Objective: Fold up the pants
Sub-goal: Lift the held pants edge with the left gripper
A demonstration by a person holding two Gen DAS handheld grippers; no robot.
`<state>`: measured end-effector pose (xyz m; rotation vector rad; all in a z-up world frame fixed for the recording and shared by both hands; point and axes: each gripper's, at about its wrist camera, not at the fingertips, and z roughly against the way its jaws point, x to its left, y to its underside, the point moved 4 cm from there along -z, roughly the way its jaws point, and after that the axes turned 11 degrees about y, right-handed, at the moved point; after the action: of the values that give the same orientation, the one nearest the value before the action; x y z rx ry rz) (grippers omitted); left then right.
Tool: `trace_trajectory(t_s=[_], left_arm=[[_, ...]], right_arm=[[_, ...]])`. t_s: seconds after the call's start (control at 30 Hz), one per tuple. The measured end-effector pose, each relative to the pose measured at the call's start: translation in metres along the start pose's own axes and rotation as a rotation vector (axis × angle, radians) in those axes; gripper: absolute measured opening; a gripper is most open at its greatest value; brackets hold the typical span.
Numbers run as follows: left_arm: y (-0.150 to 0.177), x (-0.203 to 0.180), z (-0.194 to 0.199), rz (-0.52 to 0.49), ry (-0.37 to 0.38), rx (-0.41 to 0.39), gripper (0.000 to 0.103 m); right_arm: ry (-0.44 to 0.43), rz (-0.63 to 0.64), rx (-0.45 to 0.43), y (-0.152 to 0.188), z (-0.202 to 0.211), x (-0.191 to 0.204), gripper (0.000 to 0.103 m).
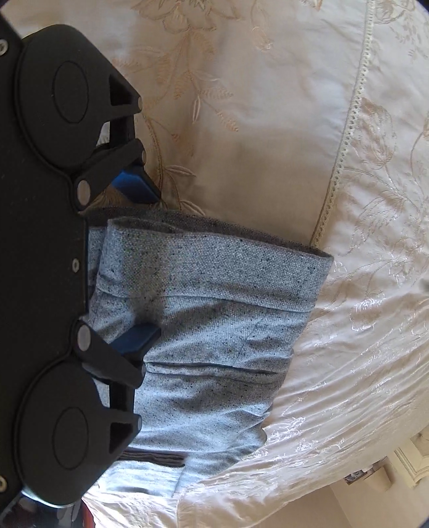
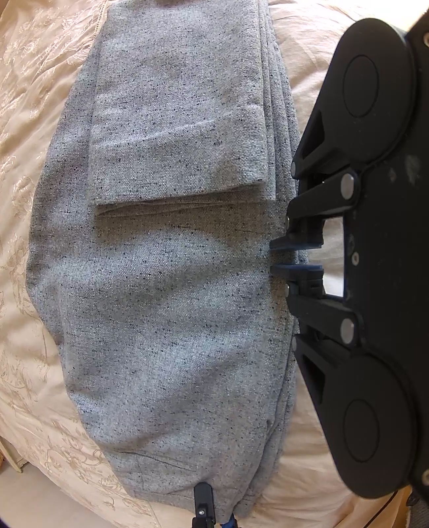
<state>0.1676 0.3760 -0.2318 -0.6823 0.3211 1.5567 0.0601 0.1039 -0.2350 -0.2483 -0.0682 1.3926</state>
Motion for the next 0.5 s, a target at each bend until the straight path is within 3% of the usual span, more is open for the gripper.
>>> trace_trajectory(t_s=[0.13,0.2,0.27,0.33,0.43,0.5], left_arm=[[-0.001,-0.02,-0.021,0.009,0.132,0.079,0.091],[-0.004,-0.025,-0.028,0.016,0.099,0.079,0.091],[-0.007,-0.02,-0.026,0.081,0.055,0.035,0.076],[-0.008,-0.014,-0.015,0.14,0.036,-0.018,0.042],[-0.006,-0.015,0.003,0.155,0.076,-0.073,0.032],[-0.004,-0.031,0.011,0.071,0.056,-0.084,0.03]], right_arm=[[-0.001,0.002,-0.003,0.0,0.0,0.002,0.012],[-0.005,0.003,-0.012,0.0,0.003,0.003,0.012],[-0.01,-0.004,-0.04,-0.002,0.01,0.002,0.012],[-0.011,-0.005,-0.073,-0.002,0.016,0.001,0.012],[-0.01,0.02,-0.06,0.003,0.014,0.003,0.012],[0.001,0.045,-0.04,0.009,0.006,0.007,0.01]])
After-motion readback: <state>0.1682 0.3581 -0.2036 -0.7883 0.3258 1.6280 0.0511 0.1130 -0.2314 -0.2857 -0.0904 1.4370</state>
